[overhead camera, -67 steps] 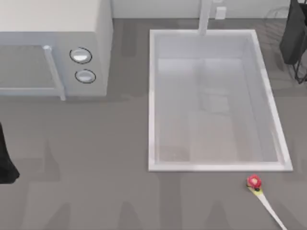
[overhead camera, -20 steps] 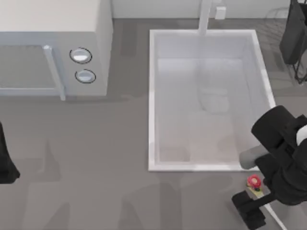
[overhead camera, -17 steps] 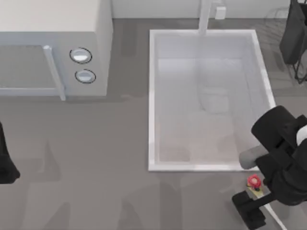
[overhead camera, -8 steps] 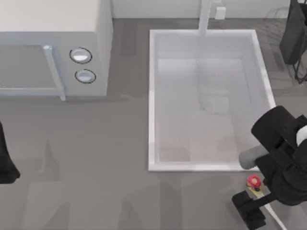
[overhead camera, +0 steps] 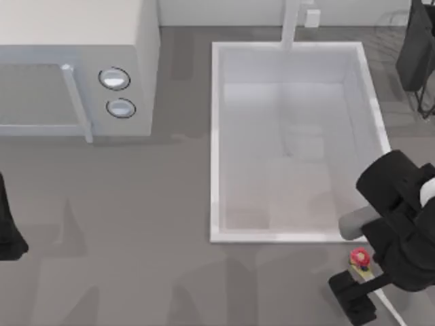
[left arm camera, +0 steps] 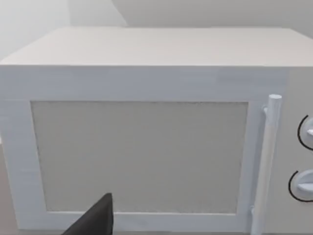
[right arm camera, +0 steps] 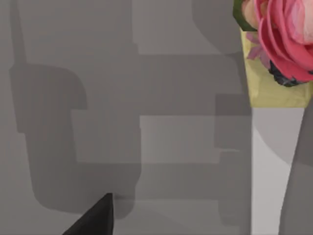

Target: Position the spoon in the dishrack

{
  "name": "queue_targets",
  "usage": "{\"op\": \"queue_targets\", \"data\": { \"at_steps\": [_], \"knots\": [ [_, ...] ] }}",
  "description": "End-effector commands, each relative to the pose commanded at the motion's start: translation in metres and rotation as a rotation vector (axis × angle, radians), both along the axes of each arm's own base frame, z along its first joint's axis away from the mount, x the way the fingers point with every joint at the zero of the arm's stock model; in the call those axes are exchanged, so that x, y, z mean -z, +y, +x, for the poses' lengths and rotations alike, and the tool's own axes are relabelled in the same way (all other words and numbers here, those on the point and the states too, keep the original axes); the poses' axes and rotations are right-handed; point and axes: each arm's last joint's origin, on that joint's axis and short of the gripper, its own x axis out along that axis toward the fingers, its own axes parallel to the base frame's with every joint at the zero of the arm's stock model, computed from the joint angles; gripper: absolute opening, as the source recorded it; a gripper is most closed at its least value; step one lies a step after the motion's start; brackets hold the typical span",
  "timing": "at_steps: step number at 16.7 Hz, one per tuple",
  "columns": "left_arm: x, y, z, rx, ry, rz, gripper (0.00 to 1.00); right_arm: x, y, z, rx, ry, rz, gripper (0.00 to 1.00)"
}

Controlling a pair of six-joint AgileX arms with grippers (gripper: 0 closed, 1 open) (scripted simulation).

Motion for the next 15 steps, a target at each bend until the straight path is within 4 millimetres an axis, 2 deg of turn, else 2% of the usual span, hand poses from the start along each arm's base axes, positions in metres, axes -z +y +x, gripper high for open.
{"op": "queue_targets", "data": {
  "at_steps": [1, 2, 4, 7, 11, 15],
  "knots": [
    [0.0, 0.0, 0.0, 0.0, 0.0, 0.0, 1.0, 0.0, 0.0, 0.0, 0.0, 0.0, 0.0, 0.0],
    [0.0, 0.0, 0.0, 0.0, 0.0, 0.0, 1.0, -0.022, 0.001, 0.001, 0.003, -0.032, 0.014, 0.0],
    [0.0, 0.0, 0.0, 0.0, 0.0, 0.0, 1.0, -0.025, 0.002, 0.003, 0.001, -0.034, 0.015, 0.0],
    [0.0, 0.0, 0.0, 0.0, 0.0, 0.0, 1.0, -0.049, 0.009, 0.013, -0.002, -0.042, 0.02, 0.0],
    [0.0, 0.0, 0.0, 0.0, 0.0, 0.0, 1.0, -0.105, 0.015, 0.022, -0.001, -0.01, 0.001, 0.0],
    [0.0, 0.0, 0.0, 0.0, 0.0, 0.0, 1.0, -0.173, 0.01, 0.014, 0.0, 0.011, -0.011, 0.0]
  ]
}}
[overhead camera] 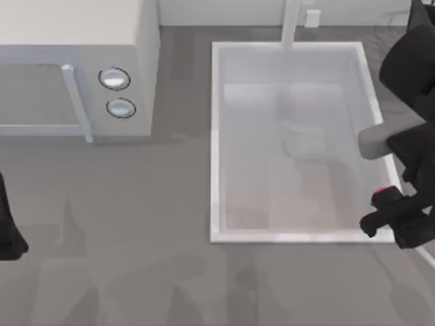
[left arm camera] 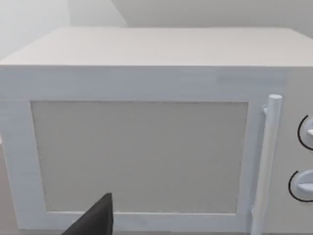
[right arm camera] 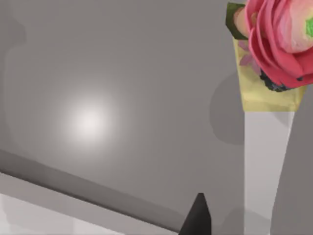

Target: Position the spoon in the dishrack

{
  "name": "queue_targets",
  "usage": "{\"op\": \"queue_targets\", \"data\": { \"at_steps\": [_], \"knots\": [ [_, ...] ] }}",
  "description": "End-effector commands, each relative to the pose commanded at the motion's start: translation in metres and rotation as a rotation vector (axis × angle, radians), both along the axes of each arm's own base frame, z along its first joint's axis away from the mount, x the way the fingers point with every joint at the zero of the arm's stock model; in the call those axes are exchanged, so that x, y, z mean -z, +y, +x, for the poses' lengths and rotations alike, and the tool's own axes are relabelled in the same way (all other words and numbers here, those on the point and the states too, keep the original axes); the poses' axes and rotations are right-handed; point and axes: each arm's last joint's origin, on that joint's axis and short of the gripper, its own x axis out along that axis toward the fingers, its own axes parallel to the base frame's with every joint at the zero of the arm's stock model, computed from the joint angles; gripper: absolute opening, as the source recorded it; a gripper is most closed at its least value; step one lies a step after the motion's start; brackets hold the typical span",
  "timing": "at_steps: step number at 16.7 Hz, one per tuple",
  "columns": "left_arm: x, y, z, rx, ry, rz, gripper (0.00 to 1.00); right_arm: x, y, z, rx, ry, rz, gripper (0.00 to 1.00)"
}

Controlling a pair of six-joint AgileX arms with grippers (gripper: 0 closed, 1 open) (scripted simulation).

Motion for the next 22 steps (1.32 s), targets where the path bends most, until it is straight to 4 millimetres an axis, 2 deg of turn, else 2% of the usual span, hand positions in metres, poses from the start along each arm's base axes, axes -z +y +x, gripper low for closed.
{"op": "queue_targets", "data": {
  "at_steps": [2, 4, 10, 13, 17, 20, 22],
  "knots": [
    [0.0, 0.0, 0.0, 0.0, 0.0, 0.0, 1.0, -0.029, -0.005, -0.007, 0.001, -0.021, 0.012, 0.0],
    [0.0, 0.0, 0.0, 0.0, 0.0, 0.0, 1.0, -0.046, -0.008, -0.012, 0.003, -0.039, 0.023, 0.0],
    [0.0, 0.0, 0.0, 0.0, 0.0, 0.0, 1.0, -0.048, -0.008, -0.013, 0.001, -0.04, 0.025, 0.0],
    [0.0, 0.0, 0.0, 0.0, 0.0, 0.0, 1.0, -0.051, -0.018, -0.006, 0.048, -0.086, 0.089, 0.0],
    [0.0, 0.0, 0.0, 0.0, 0.0, 0.0, 1.0, -0.061, -0.057, 0.017, 0.197, -0.286, 0.272, 0.0],
    [0.0, 0.0, 0.0, 0.0, 0.0, 0.0, 1.0, -0.075, -0.103, 0.033, 0.314, -0.551, 0.41, 0.0],
    [0.0, 0.0, 0.0, 0.0, 0.0, 0.0, 1.0, -0.089, -0.139, 0.035, 0.369, -0.772, 0.465, 0.0]
  ]
}}
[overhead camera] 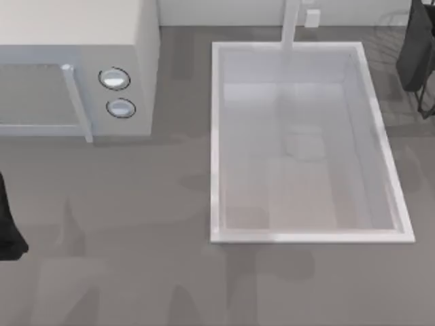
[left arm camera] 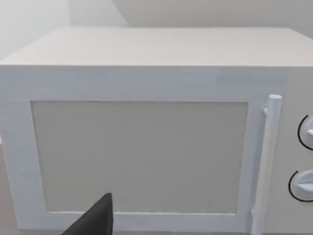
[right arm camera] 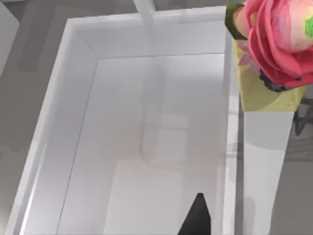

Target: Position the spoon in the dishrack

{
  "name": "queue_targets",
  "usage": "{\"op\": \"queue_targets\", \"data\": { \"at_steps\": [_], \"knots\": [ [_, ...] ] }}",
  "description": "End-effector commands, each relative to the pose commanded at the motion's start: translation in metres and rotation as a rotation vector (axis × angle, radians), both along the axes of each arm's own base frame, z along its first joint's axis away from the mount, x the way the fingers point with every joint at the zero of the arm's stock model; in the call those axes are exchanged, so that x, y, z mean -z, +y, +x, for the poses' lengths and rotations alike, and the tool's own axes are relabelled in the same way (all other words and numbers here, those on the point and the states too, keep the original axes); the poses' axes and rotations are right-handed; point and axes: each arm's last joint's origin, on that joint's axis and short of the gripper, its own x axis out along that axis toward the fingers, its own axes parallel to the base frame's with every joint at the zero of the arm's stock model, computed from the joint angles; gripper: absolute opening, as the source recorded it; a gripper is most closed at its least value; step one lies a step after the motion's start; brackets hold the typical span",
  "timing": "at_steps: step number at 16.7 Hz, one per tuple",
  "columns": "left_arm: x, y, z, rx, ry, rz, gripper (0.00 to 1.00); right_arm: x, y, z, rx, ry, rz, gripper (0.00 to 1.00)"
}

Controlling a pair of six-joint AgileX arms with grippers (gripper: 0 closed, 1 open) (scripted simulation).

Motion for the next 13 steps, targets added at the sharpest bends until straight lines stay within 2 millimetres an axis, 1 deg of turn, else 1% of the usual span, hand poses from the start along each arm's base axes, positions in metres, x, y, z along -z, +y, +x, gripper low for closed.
{"op": "queue_targets", "data": {
  "at_steps": [1, 3, 5, 6, 9, 11, 13],
  "knots": [
    [0.0, 0.0, 0.0, 0.0, 0.0, 0.0, 1.0, -0.008, -0.018, -0.002, 0.041, -0.109, 0.005, 0.0],
    [0.0, 0.0, 0.0, 0.0, 0.0, 0.0, 1.0, -0.025, -0.051, -0.014, 0.114, -0.318, -0.02, 0.0],
    [0.0, 0.0, 0.0, 0.0, 0.0, 0.0, 1.0, -0.041, -0.075, -0.033, 0.168, -0.492, -0.075, 0.0],
    [0.0, 0.0, 0.0, 0.0, 0.0, 0.0, 1.0, -0.047, -0.083, -0.043, 0.187, -0.561, -0.107, 0.0],
    [0.0, 0.0, 0.0, 0.0, 0.0, 0.0, 1.0, -0.061, -0.095, -0.067, 0.216, -0.696, -0.187, 0.0],
    [0.0, 0.0, 0.0, 0.0, 0.0, 0.0, 1.0, -0.064, -0.097, -0.073, 0.219, -0.724, -0.206, 0.0],
    [0.0, 0.0, 0.0, 0.0, 0.0, 0.0, 1.0, -0.064, -0.097, -0.073, 0.219, -0.724, -0.206, 0.0]
  ]
}}
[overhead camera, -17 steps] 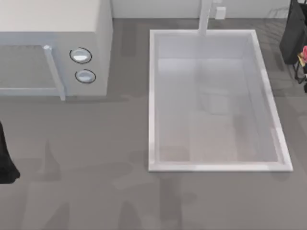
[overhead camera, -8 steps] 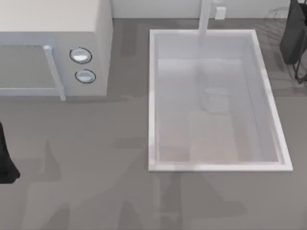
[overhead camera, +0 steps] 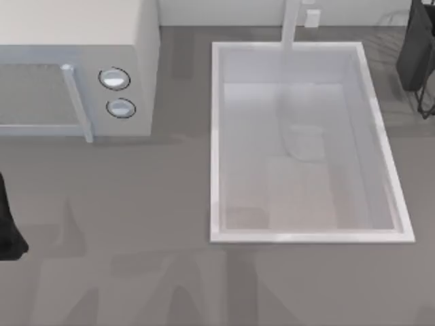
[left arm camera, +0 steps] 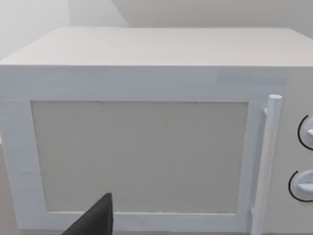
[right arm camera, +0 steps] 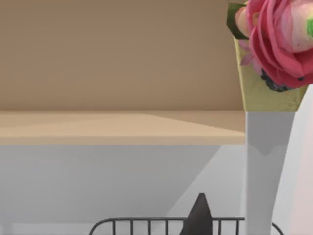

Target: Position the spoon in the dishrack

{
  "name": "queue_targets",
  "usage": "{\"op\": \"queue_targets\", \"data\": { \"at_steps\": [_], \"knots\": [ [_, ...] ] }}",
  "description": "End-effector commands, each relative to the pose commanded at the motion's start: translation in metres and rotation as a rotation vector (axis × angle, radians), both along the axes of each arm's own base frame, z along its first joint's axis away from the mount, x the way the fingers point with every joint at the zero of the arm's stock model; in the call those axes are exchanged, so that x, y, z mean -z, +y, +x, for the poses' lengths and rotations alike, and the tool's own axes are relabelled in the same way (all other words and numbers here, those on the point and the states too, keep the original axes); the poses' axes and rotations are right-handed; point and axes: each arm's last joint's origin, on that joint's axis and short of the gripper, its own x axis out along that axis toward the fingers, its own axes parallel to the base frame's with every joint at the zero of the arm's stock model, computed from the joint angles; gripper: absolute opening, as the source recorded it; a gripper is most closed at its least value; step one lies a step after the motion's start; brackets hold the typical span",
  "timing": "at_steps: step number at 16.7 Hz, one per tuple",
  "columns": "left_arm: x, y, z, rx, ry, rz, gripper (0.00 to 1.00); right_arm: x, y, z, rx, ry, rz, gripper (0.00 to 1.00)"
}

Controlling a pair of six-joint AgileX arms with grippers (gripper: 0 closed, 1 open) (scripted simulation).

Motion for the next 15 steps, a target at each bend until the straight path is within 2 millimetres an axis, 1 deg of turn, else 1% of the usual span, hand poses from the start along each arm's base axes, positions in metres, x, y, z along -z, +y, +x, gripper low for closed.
{"op": "queue_targets", "data": {
  "at_steps": [3, 4, 6, 8, 10, 12, 15],
  "knots": [
    [0.0, 0.0, 0.0, 0.0, 0.0, 0.0, 1.0, 0.0, 0.0, 0.002, -0.001, 0.001, 0.003, 0.0],
    [0.0, 0.0, 0.0, 0.0, 0.0, 0.0, 1.0, 0.001, -0.002, 0.005, -0.001, 0.002, 0.003, 0.0],
    [0.0, 0.0, 0.0, 0.0, 0.0, 0.0, 1.0, 0.007, -0.009, 0.021, 0.001, 0.004, 0.006, 0.0],
    [0.0, 0.0, 0.0, 0.0, 0.0, 0.0, 1.0, 0.021, -0.02, 0.048, 0.004, 0.007, 0.008, 0.0],
    [0.0, 0.0, 0.0, 0.0, 0.0, 0.0, 1.0, 0.043, -0.03, 0.082, 0.007, 0.005, 0.005, 0.0],
    [0.0, 0.0, 0.0, 0.0, 0.0, 0.0, 1.0, 0.073, -0.035, 0.117, 0.007, -0.003, -0.001, 0.0],
    [0.0, 0.0, 0.0, 0.0, 0.0, 0.0, 1.0, 0.124, -0.03, 0.162, 0.003, -0.019, -0.01, 0.0]
  ]
}}
